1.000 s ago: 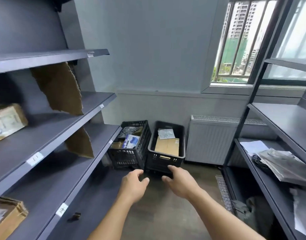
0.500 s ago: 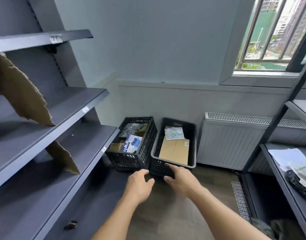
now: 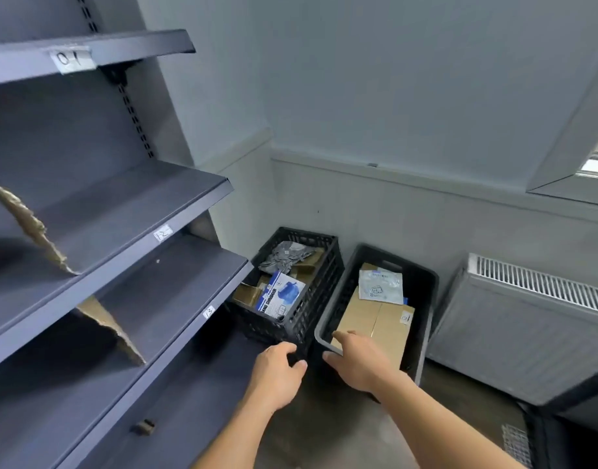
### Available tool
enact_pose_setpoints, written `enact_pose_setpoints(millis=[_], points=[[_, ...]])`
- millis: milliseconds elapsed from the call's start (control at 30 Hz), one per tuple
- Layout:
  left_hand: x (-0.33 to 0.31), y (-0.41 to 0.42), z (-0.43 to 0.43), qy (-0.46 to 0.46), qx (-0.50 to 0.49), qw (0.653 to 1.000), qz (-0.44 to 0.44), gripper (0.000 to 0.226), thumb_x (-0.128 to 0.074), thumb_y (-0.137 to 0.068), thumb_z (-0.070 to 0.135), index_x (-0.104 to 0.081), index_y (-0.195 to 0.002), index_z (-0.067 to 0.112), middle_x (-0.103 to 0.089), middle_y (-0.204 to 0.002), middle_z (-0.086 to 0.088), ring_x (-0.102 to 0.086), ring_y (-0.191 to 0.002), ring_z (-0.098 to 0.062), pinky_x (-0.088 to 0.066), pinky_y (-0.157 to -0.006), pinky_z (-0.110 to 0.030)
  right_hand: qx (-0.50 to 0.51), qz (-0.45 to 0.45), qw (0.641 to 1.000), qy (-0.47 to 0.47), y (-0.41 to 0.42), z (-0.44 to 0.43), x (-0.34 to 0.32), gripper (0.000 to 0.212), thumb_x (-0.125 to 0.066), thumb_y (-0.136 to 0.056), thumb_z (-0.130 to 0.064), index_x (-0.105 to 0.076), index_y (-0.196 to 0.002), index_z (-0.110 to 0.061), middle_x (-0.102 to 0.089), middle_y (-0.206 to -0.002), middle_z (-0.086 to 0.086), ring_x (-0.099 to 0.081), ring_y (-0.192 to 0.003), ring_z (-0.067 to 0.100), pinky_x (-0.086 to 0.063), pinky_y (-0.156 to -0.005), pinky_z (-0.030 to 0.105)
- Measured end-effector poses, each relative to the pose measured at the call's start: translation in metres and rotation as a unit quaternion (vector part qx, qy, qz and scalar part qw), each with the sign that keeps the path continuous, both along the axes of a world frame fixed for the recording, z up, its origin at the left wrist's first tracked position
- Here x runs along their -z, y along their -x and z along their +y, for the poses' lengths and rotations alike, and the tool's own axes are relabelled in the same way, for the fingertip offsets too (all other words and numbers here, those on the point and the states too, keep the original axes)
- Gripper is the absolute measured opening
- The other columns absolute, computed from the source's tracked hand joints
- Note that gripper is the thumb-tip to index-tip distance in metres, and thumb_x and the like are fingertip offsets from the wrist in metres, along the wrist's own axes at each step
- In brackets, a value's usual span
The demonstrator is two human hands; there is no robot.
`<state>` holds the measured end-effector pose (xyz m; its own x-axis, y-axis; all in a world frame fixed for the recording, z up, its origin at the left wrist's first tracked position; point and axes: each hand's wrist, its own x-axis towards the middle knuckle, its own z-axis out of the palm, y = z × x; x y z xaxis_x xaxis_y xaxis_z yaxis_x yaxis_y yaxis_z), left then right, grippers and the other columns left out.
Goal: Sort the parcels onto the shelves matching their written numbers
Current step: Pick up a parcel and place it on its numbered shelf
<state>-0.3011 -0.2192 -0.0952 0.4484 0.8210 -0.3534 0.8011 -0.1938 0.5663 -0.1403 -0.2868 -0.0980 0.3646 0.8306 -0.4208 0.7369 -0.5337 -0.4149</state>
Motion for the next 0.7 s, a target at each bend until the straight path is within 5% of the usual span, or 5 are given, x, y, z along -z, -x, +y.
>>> enact_pose_setpoints(millis=[167, 533, 700], points=[[0.027, -0.031, 0.070, 0.021, -0.024, 0.999, -0.016, 0.046, -0.059, -0.097, 0.035, -0.053, -0.141, 0.025, -0.055, -0.142, 0.005, -0.051, -0.129, -0.014, -0.041, -0.102, -0.025, -0.005, 0.001, 1.000, 0.017, -0.032, 0.076, 0.022, 0.058, -0.050, -0.099, -0.049, -0.043, -0.149, -0.020, -0.048, -0.148, 0.006, -0.048, -0.133, 0.027, -0.043, -0.106, 0.037], [0.078, -0.086, 0.206, 0.098, -0.081, 0.990, -0.057, 0.037, -0.059, -0.098, 0.030, -0.059, -0.133, 0.021, -0.060, -0.133, 0.007, -0.053, -0.101, -0.005, -0.042, -0.070, -0.009, -0.042, -0.005, 0.996, 0.075, -0.093, 0.232, 0.053, 0.053, -0.049, -0.102, -0.045, -0.044, -0.147, -0.018, -0.048, -0.146, 0.009, -0.047, -0.133, 0.028, -0.042, -0.106, 0.037], [0.108, -0.098, 0.236, 0.128, -0.151, 0.979, -0.041, 0.037, -0.061, -0.096, 0.027, -0.060, -0.133, 0.020, -0.062, -0.133, 0.003, -0.059, -0.119, -0.014, -0.045, -0.086, -0.017, -0.087, 0.008, 0.991, 0.103, -0.112, 0.288, 0.082, 0.046, -0.051, -0.101, -0.043, -0.052, -0.138, -0.016, -0.053, -0.139, 0.011, -0.051, -0.128, 0.030, -0.045, -0.104, 0.038]])
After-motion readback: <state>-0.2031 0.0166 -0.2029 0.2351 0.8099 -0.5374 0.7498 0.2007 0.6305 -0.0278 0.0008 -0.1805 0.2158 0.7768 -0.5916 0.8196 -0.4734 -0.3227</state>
